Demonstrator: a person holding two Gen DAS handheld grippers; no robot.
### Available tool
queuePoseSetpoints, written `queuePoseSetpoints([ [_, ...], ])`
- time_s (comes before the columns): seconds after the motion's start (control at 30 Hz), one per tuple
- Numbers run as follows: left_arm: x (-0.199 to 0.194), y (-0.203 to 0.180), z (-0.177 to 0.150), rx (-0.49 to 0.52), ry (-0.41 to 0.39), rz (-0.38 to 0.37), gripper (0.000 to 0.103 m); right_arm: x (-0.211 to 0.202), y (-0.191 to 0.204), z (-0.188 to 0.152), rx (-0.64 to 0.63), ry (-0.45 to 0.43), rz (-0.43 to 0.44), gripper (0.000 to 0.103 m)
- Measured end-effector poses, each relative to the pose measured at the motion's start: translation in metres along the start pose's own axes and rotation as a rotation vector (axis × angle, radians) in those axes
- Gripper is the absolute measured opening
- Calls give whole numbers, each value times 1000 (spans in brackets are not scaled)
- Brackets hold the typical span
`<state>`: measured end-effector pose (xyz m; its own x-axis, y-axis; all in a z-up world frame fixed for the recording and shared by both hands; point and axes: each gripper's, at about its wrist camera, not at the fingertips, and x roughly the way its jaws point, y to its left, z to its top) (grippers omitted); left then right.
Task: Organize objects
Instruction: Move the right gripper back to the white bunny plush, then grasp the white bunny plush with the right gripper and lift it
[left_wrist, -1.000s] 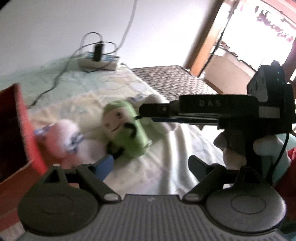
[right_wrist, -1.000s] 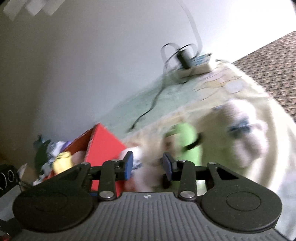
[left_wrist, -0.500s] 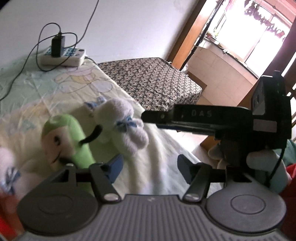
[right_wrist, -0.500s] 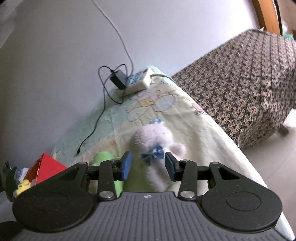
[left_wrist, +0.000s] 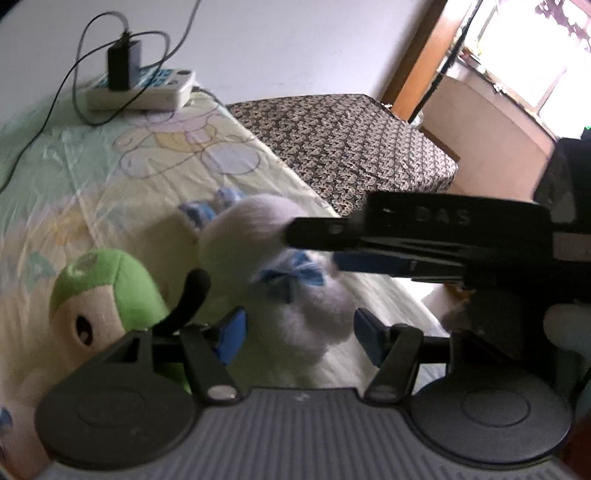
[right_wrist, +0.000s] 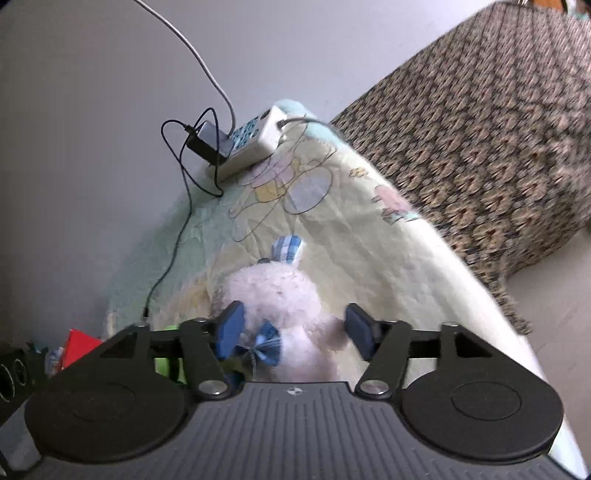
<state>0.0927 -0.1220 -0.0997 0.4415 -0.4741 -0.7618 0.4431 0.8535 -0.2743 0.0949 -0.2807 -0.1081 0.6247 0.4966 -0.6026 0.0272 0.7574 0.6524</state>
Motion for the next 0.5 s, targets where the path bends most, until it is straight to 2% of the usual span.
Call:
queuePoseSetpoints([
  [0.2, 10, 0, 3, 20, 5, -8, 63, 20, -3, 7, 24, 65, 98, 67],
  [0.27, 10, 2, 4, 18, 7, -18, 60, 25, -4, 7, 44, 94, 147, 61],
  [0.4, 9, 1, 3, 32, 10, -13, 60, 21, -2, 7, 36, 103, 169, 53],
  [0.5, 5, 2, 3, 23, 12, -29, 58, 11, -5, 5, 57, 102, 174, 42],
])
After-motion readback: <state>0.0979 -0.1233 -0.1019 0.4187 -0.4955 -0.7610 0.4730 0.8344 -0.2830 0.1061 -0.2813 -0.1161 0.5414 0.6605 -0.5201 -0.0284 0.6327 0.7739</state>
